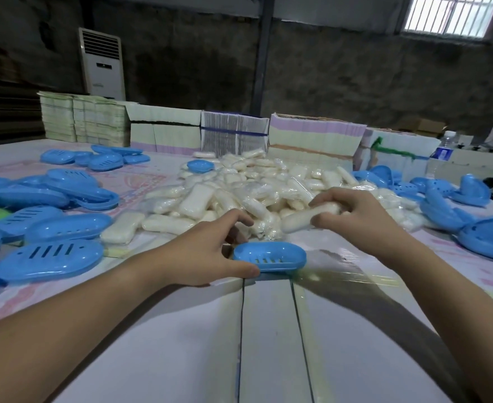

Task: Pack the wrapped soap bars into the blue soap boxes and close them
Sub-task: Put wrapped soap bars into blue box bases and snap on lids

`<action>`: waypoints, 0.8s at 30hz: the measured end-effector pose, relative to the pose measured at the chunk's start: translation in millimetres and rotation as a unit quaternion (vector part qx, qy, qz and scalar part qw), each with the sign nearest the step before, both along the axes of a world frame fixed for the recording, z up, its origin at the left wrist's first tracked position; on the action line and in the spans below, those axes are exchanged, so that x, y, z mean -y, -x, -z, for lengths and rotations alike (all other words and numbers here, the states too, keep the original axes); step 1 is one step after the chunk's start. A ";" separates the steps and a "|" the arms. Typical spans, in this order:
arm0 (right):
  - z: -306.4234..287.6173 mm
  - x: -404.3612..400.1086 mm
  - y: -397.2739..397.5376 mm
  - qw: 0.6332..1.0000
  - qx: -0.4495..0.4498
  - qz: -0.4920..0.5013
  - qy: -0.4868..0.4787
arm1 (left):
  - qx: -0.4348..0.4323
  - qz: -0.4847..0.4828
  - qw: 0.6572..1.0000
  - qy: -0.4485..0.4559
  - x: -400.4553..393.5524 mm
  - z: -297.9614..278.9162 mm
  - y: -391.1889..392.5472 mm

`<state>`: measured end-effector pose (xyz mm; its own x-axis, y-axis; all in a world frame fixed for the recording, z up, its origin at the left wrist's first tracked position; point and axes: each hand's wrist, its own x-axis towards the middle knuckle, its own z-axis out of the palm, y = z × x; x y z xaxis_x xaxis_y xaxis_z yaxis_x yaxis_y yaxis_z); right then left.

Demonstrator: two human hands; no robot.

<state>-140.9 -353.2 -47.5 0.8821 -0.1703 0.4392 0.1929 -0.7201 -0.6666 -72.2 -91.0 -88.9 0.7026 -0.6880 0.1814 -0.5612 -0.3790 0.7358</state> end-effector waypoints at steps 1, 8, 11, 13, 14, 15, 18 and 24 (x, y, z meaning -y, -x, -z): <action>-0.5 -4.4 2.4 0.999 -0.014 -0.039 0.005 | 0.000 0.000 1.000 0.003 0.0 0.4 0.0; 29.6 -38.2 -4.6 0.985 -0.060 -0.144 0.069 | 0.026 0.002 1.000 -0.012 0.8 1.2 -3.7; 29.1 -33.7 -4.5 0.983 -0.071 -0.155 0.063 | 0.051 0.000 0.999 -0.013 1.8 3.5 -8.2; 25.3 -28.6 -3.6 0.981 -0.083 -0.163 0.071 | 0.058 0.001 0.998 -0.010 2.3 4.4 -9.4; 22.2 -25.0 -2.8 0.980 -0.091 -0.160 0.075 | 0.059 0.001 0.998 -0.011 2.4 4.7 -9.7; 18.2 -20.0 -1.9 0.979 -0.103 -0.153 0.081 | 0.060 0.002 0.998 -0.012 2.5 5.0 -10.2; 6.6 -1.8 2.8 0.977 -0.143 -0.138 0.080 | 0.061 0.002 0.998 -0.010 1.9 5.6 -11.2; 16.0 -6.6 0.8 0.981 -0.133 -0.134 0.047 | 0.070 0.002 0.998 -0.001 2.4 7.7 -12.2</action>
